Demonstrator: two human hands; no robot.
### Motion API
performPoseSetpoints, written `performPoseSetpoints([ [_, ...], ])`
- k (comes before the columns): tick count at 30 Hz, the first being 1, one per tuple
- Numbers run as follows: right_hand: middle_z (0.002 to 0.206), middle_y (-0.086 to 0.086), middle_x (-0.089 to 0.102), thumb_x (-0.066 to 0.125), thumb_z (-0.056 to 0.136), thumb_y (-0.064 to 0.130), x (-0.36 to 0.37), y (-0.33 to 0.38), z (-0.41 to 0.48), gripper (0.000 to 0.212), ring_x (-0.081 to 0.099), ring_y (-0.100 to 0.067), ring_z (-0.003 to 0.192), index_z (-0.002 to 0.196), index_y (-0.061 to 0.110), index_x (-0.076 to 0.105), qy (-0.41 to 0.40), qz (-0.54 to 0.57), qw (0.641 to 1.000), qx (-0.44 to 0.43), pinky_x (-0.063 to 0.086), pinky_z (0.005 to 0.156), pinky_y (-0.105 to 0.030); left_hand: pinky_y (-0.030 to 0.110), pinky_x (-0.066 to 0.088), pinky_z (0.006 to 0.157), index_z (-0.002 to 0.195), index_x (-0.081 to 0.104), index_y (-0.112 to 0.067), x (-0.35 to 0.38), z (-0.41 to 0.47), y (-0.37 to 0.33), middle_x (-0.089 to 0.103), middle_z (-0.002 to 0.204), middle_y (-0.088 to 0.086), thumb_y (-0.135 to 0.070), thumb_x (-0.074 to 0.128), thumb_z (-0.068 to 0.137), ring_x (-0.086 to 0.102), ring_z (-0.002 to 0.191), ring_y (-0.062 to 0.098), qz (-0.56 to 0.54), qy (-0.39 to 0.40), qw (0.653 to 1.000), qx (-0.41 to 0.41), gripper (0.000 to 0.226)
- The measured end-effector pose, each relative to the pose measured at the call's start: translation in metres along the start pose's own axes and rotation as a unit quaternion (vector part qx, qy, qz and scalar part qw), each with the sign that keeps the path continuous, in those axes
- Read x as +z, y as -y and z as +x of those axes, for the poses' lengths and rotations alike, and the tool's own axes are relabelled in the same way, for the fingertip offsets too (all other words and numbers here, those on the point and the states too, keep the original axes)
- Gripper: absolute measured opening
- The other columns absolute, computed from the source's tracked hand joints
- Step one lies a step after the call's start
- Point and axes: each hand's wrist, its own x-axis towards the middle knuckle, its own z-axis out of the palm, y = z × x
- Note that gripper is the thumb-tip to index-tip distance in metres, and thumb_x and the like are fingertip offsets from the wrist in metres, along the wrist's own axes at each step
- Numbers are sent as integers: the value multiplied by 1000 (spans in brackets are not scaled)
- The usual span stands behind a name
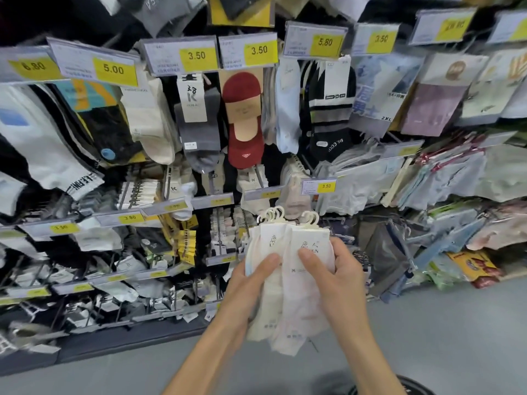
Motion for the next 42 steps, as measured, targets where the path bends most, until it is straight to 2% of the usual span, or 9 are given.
performPoseSetpoints([
  [4,90,6,76,70,89,15,-9,16,28,12,71,-5,78,98,23,68,1,31,999,-20,53,62,-17,36,61,77,120,65,-26,19,17,-19,76,111,5,-53,80,68,73,101,23,-9,-11,999,32,61],
  [8,93,10,76,68,90,18,-20,34,55,13,72,-3,81,96,30,68,15,42,998,-50,54,63,-15,37,61,78,126,62,-26,36,36,-38,74,116,5,-44,79,75,72,105,24,7,4,998,70,58],
  [13,103,3,75,67,92,22,-13,42,80,19,72,-11,92,111,22,64,83,35,994,-53,55,71,-20,25,59,76,124,65,-33,44,42,-53,73,118,0,-50,77,76,71,108,18,22,1,993,115,52],
  [18,99,6,74,65,93,22,35,48,90,14,71,-8,88,107,26,65,149,30,987,-56,54,69,-18,44,52,95,115,72,-34,10,30,-75,73,118,4,-75,75,55,69,110,24,-20,-92,991,94,74],
  [22,102,7,75,65,90,32,97,59,83,13,72,-9,91,103,35,66,209,41,975,-67,55,71,-18,41,58,88,119,71,-29,-36,-2,-108,73,119,8,-68,75,62,70,110,25,-47,-121,981,142,69],
  [26,100,5,75,66,90,29,177,77,61,14,73,-8,88,103,30,70,286,52,952,-96,54,66,-16,36,59,84,119,70,-26,-95,-50,-145,75,114,6,-58,74,73,72,105,24,-43,-186,958,214,56],
  [35,84,14,74,71,77,35,422,121,-35,14,66,6,68,91,36,70,360,45,911,-196,47,55,-8,23,59,61,110,70,-12,-282,-191,-245,79,95,9,-21,64,81,77,81,19,-56,-249,897,362,31],
  [38,83,17,73,72,74,34,501,139,-64,17,66,6,68,89,30,69,369,53,903,-213,45,55,-6,27,58,59,116,67,0,-346,-227,-284,76,97,21,-12,62,81,76,81,29,-45,-249,879,404,37],
  [42,89,13,75,71,81,34,578,167,-76,18,69,2,74,98,30,66,376,95,895,-218,50,60,-11,34,62,67,105,76,-11,-416,-248,-337,75,103,19,-22,67,84,75,89,32,-23,-249,864,437,25],
])
